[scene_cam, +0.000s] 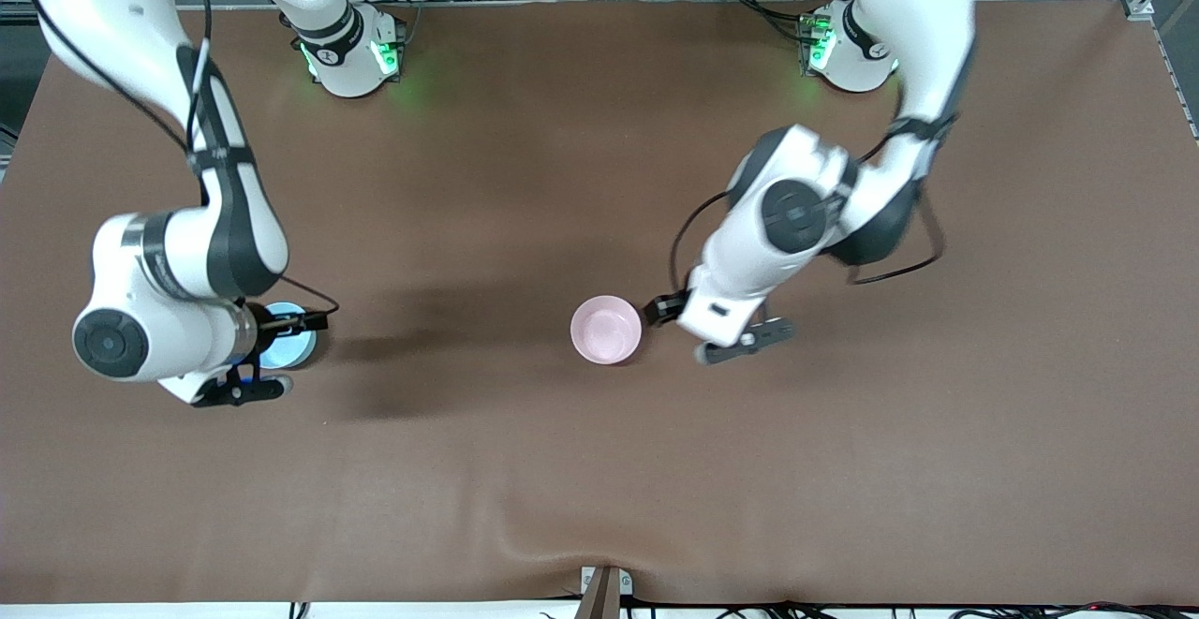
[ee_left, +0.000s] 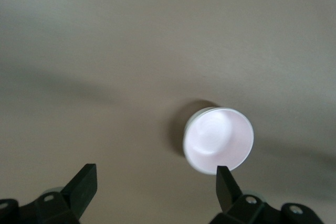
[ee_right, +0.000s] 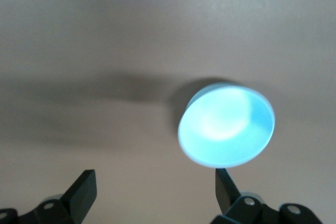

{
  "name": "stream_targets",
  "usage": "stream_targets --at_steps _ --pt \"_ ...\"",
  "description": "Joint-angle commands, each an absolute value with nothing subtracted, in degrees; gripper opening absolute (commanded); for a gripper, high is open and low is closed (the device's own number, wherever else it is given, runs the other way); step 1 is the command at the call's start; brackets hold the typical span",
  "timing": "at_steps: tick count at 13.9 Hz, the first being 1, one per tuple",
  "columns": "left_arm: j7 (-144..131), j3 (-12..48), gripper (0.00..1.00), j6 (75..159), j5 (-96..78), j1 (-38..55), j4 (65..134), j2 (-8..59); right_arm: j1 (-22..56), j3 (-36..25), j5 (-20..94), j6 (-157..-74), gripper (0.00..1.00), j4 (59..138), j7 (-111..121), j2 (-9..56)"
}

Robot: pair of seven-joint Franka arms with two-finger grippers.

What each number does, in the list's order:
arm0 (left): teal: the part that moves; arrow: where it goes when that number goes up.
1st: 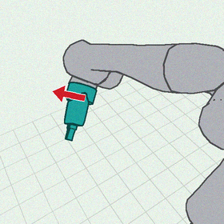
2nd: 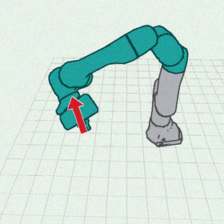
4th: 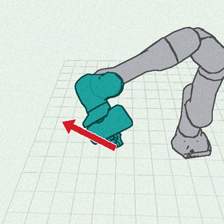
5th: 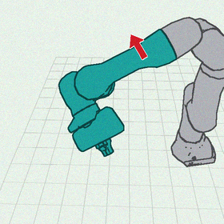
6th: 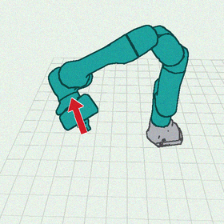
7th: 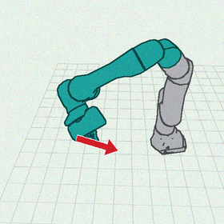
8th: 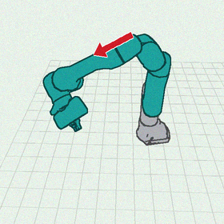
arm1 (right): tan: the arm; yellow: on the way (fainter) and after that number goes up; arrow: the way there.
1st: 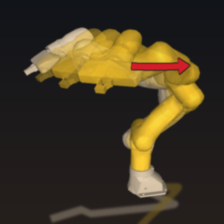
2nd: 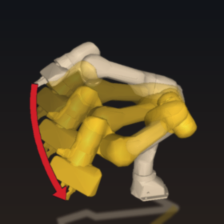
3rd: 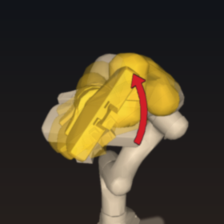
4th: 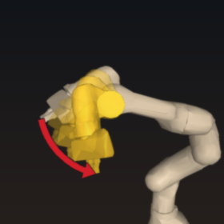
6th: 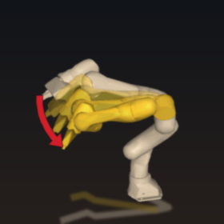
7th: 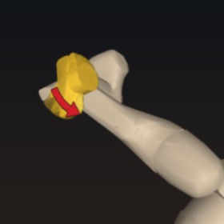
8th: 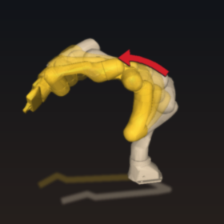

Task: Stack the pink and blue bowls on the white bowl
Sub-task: 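Release the pink bowl while the right gripper reaches the blue bowl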

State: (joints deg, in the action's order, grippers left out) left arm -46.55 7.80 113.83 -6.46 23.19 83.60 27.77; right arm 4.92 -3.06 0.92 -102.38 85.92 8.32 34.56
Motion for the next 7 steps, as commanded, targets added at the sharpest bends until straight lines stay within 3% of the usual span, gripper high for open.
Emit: stream_targets --at_steps 1,5,7 --pt "-42.5 7.8 1.0 105.6 -5.4 19.8 85.3 20.2 1.7 -2.6 -0.3 -103.5 1.0 85.4 14.7 36.6" --pt "-39.7 7.9 1.0 95.4 -5.4 14.5 85.3 10.8 -2.5 -2.6 -0.5 -104.2 1.0 87.5 21.3 38.6" --pt "-36.3 7.7 1.0 90.7 -5.2 13.2 85.4 7.2 -3.9 -2.6 -0.5 -109.0 1.0 87.5 25.5 40.4"
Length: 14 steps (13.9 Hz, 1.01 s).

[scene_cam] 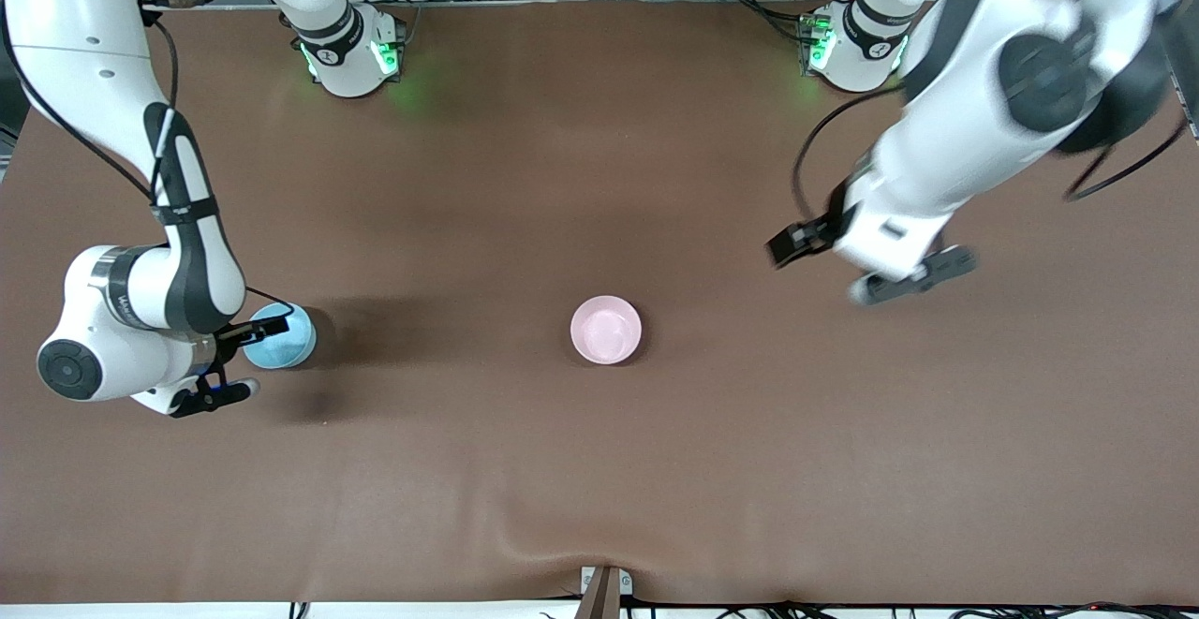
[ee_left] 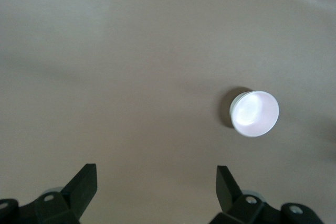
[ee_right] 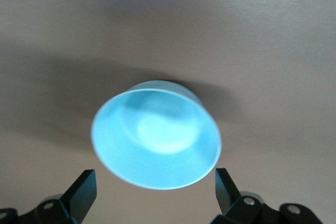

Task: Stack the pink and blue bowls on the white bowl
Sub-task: 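Grasp the blue bowl rim with the right gripper while the left withdraws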

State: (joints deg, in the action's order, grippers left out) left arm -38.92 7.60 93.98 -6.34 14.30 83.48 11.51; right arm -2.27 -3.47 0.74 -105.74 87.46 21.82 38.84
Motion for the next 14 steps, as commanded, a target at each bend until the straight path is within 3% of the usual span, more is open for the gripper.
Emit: stream_targets --at_steps 1,6,8,10,11,14 --pt "-35.5 7.7 1.0 88.6 -4.8 12.4 85.4 5.6 -4.5 -2.6 -0.4 -111.2 1.0 87.5 27.6 41.3" --pt "-22.2 7.9 1.0 82.6 -4.6 4.2 85.9 -1.4 -6.4 -2.5 -0.2 -112.0 0.96 89.1 30.6 42.8" --pt "-17.2 7.8 1.0 81.9 -4.6 1.6 86.0 -2.5 -6.4 -2.5 0.0 -111.9 0.67 89.2 30.6 42.8" --pt "-13.6 7.8 1.0 82.2 -4.0 -0.5 86.0 -2.4 -6.4 -2.5 0.5 -111.9 0.09 89.2 29.9 42.8" --pt "-13.2 7.8 1.0 82.6 -3.3 -0.7 86.0 -2.2 -6.3 -2.5 0.6 -111.9 0.0 89.2 29.9 42.8" --pt "-13.2 8.4 1.0 85.6 0.8 -0.4 86.8 -1.8 -6.0 -2.5 0.7 -111.9 0.0 88.7 29.8 42.7"
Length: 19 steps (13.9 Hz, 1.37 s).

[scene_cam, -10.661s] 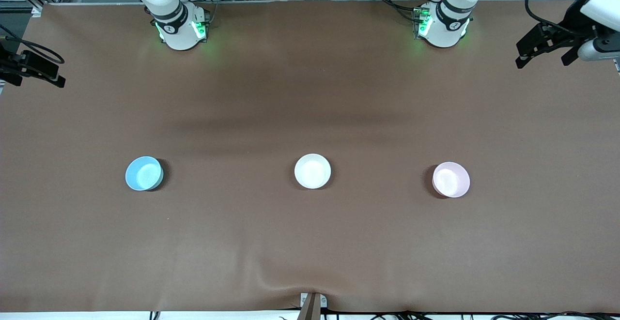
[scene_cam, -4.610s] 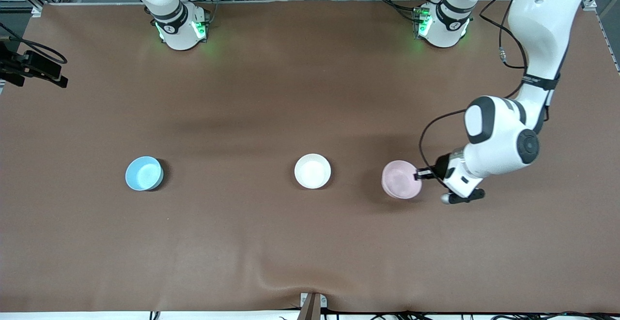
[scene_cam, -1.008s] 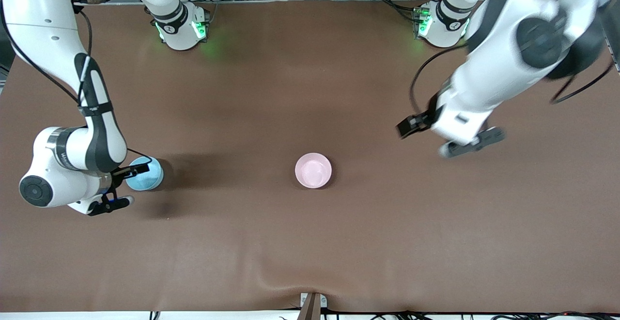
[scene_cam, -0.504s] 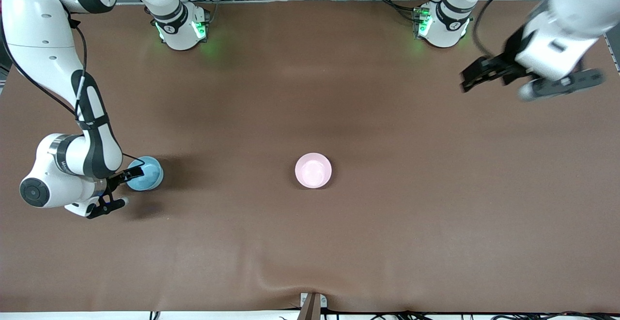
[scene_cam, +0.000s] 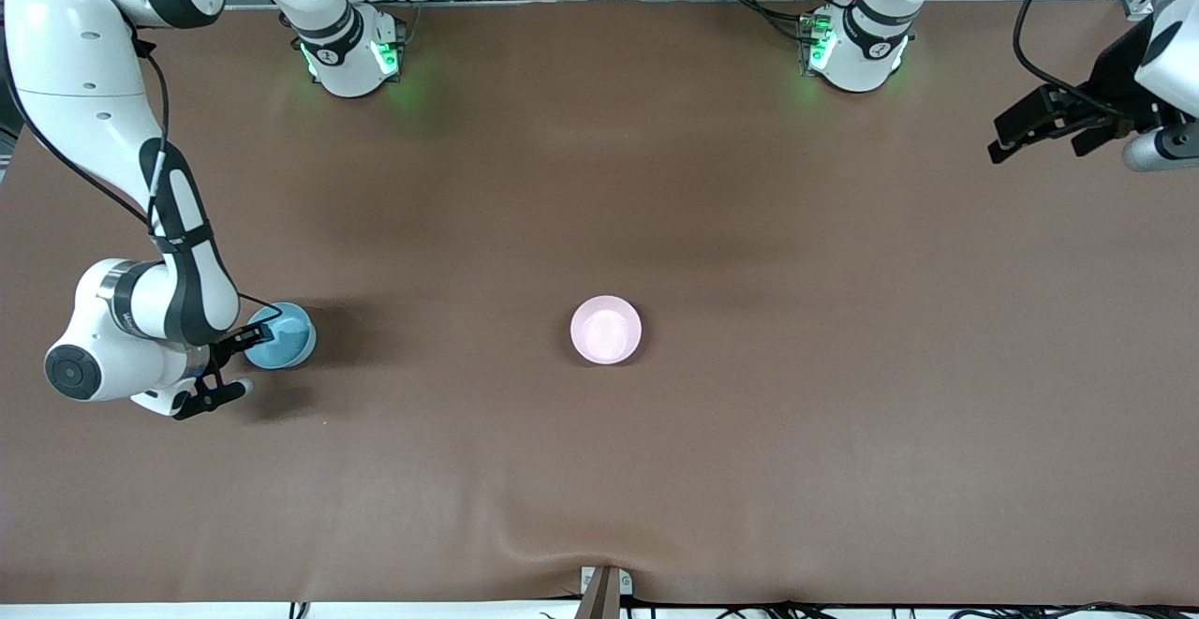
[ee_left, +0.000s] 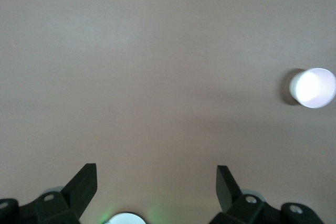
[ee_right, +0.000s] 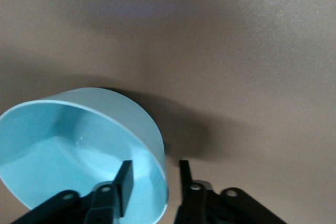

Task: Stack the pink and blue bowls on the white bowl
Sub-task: 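Grasp the blue bowl rim with the right gripper while the left withdraws, then carry the blue bowl with the right gripper onto the pink bowl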

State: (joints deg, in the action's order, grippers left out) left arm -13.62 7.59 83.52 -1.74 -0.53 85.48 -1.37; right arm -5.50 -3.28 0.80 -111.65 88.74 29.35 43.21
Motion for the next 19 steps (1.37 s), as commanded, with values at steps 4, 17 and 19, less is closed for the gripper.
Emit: stream_targets --at_steps 4,17,19 --pt "-13.2 8.5 1.0 88.2 0.8 -0.4 88.6 -1.9 -4.8 -2.1 0.9 -111.9 0.0 86.6 29.8 42.4" --pt "-12.4 8.1 1.0 87.0 2.2 1.3 88.9 -4.5 13.4 -2.2 21.7 -111.6 0.0 82.9 9.8 42.0" --pt "-12.7 8.1 1.0 86.7 2.2 1.5 90.3 -4.9 15.5 -2.1 21.7 -111.6 0.0 82.6 4.6 41.7"
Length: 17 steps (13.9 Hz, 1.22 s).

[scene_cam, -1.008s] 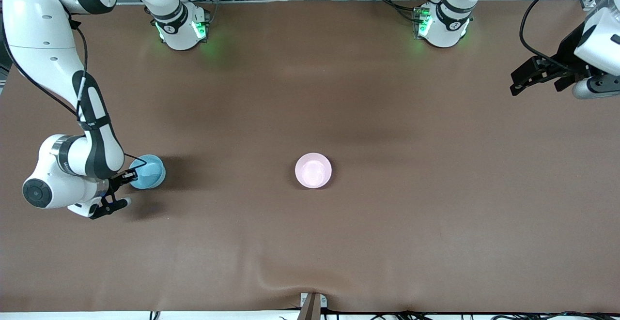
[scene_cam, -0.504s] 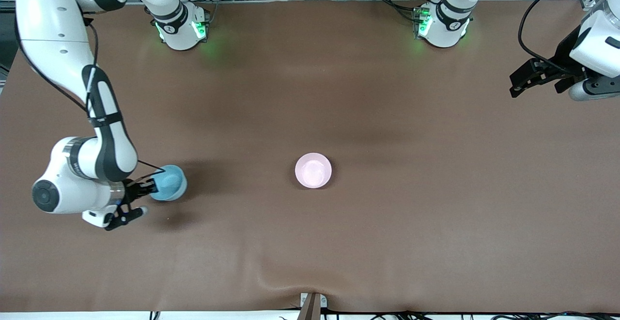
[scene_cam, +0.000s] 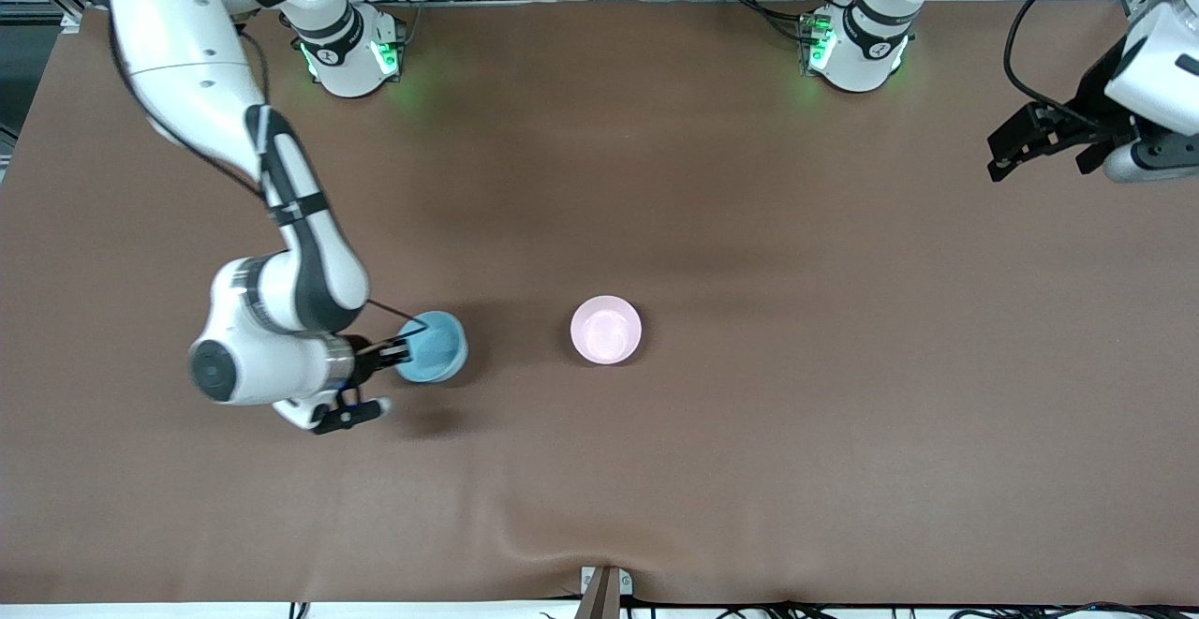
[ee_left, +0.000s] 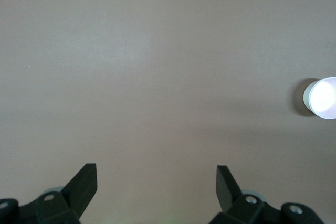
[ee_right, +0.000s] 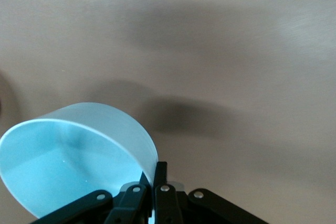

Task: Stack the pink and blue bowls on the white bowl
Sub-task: 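Carry the blue bowl with the right gripper onto the pink bowl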

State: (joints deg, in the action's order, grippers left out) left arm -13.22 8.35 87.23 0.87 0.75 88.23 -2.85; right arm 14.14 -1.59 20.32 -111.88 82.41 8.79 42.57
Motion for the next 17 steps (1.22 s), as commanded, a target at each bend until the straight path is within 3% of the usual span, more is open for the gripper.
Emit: stream_targets --at_steps 1,12,17 --pt "-12.4 7.9 1.0 86.6 2.2 1.5 90.1 -4.8 16.8 -2.1 21.7 -111.6 0.0 82.5 2.1 41.5" --pt "-12.3 8.0 1.0 85.6 1.8 -1.8 90.0 -3.3 28.9 -2.1 21.9 -112.5 0.0 80.0 -28.7 41.0" --pt "-12.3 8.5 1.0 86.4 2.1 -1.7 89.5 -3.0 31.7 -2.2 24.3 -119.0 0.0 79.6 -39.5 42.3"
